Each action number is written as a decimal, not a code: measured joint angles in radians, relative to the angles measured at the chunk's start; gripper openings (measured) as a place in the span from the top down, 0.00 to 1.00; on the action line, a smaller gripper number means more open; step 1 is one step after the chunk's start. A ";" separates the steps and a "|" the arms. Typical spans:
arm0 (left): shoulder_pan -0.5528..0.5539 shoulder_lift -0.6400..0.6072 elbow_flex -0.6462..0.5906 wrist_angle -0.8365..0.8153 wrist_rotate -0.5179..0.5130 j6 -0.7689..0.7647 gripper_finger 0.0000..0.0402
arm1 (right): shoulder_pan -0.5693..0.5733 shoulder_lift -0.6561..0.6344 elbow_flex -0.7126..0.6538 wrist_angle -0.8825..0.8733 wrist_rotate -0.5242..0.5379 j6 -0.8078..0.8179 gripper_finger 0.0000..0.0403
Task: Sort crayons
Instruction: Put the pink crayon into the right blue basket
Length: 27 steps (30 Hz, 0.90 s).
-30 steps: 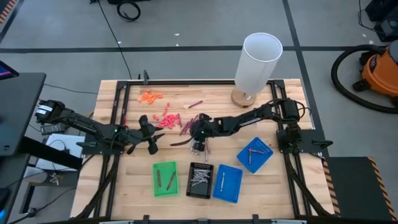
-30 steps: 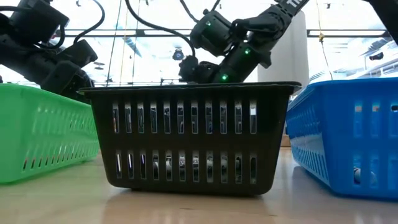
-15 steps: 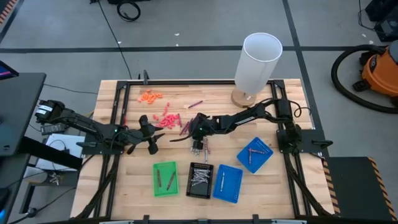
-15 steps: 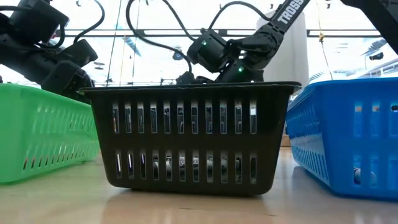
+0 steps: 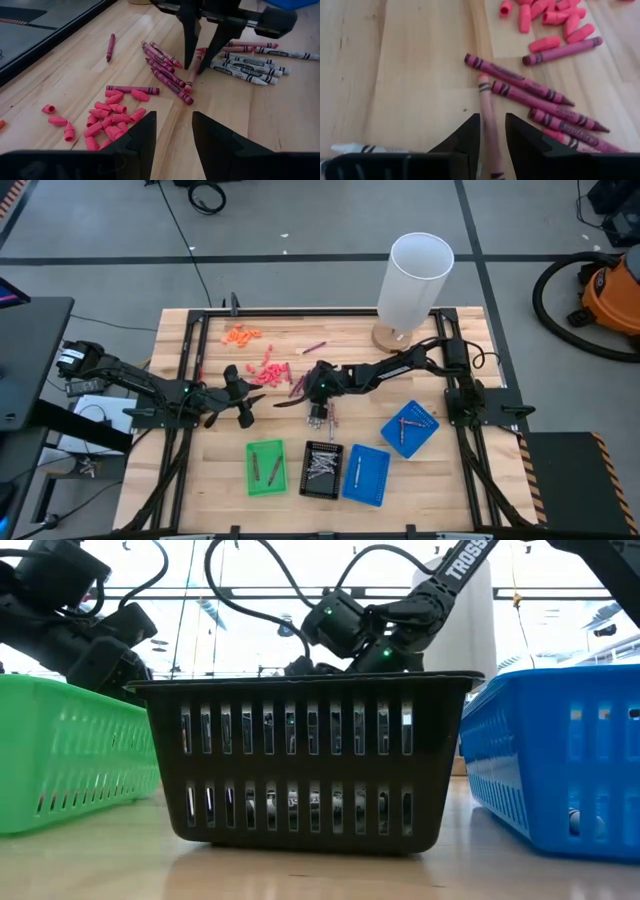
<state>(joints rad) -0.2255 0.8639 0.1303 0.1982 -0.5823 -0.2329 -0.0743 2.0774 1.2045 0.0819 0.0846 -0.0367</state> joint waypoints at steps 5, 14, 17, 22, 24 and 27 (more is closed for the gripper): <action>0.000 0.000 0.000 0.000 0.000 0.000 0.66 | 0.000 -0.001 0.000 -0.039 -0.002 -0.001 0.79; 0.000 0.000 0.000 0.000 0.000 0.000 0.66 | -0.001 -0.004 0.002 -0.071 -0.002 0.009 0.91; 0.000 0.000 0.000 0.000 0.000 0.000 0.66 | -0.001 -0.004 0.002 -0.072 -0.002 0.008 0.95; 0.000 0.000 0.000 0.000 0.000 0.000 0.66 | -0.001 -0.004 0.002 -0.073 -0.005 0.008 0.94; 0.000 0.000 0.000 0.000 0.000 0.000 0.66 | -0.001 -0.011 0.002 -0.083 -0.008 0.008 0.93; 0.000 0.000 0.000 0.000 0.000 0.000 0.66 | 0.000 -0.032 -0.001 -0.116 -0.009 0.008 0.93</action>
<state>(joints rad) -0.2254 0.8639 0.1303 0.1978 -0.5823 -0.2329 -0.0738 2.0453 1.2031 -0.0344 0.0761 -0.0285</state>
